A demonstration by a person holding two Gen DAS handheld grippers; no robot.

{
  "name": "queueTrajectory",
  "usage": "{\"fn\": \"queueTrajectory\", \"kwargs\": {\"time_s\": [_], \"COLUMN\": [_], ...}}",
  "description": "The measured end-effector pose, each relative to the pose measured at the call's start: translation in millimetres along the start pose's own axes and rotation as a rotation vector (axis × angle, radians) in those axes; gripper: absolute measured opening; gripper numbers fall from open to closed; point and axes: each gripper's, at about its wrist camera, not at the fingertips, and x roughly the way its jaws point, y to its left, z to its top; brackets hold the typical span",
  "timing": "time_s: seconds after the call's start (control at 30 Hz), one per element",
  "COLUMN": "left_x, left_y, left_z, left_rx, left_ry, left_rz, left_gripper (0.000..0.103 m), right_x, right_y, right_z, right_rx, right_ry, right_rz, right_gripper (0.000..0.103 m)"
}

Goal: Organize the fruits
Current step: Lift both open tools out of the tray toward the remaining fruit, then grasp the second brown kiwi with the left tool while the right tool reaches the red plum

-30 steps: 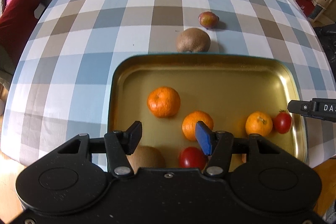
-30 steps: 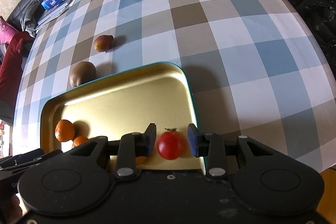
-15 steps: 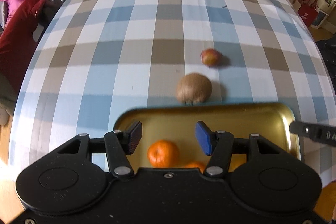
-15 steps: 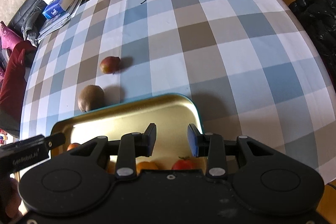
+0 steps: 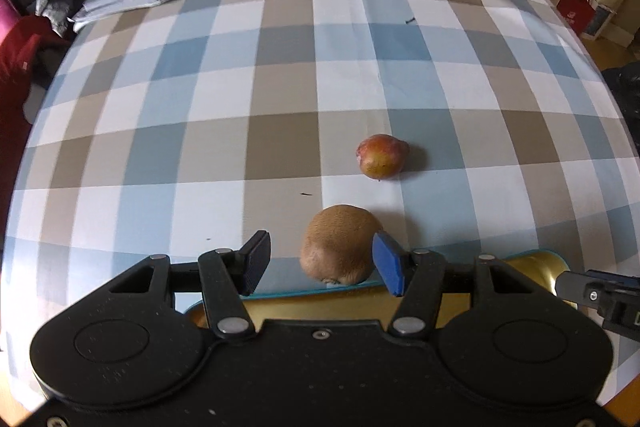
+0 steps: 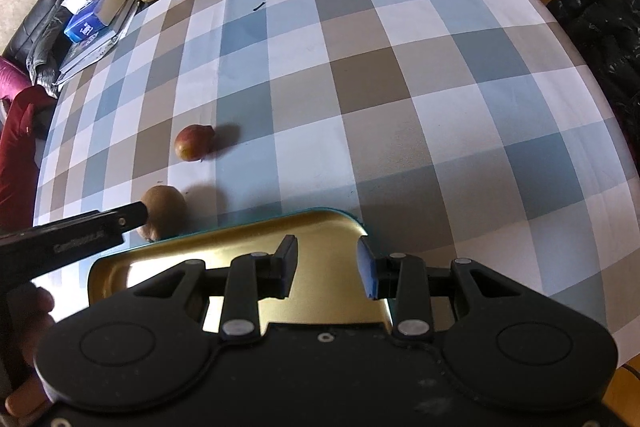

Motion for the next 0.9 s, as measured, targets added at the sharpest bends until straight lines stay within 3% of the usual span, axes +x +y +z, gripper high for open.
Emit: {"fn": "queueTrajectory", "kwargs": {"time_s": [0.43, 0.7, 0.9], "left_x": [32, 25, 12], "left_y": [-9, 5, 13], "left_z": [-1, 1, 6], "left_rx": [0.053, 0.017, 0.027], "left_ry": [0.033, -0.035, -0.120], "left_rz": [-0.041, -0.052, 0.088], "left_gripper": [0.072, 0.060, 0.060], "right_x": [24, 33, 24], "right_y": [6, 27, 51], "right_z": [17, 27, 38], "right_rx": [0.014, -0.040, -0.115], "right_ry": [0.055, 0.077, 0.029], "right_rz": [-0.011, 0.009, 0.017], "right_gripper": [0.034, 0.034, 0.035]}}
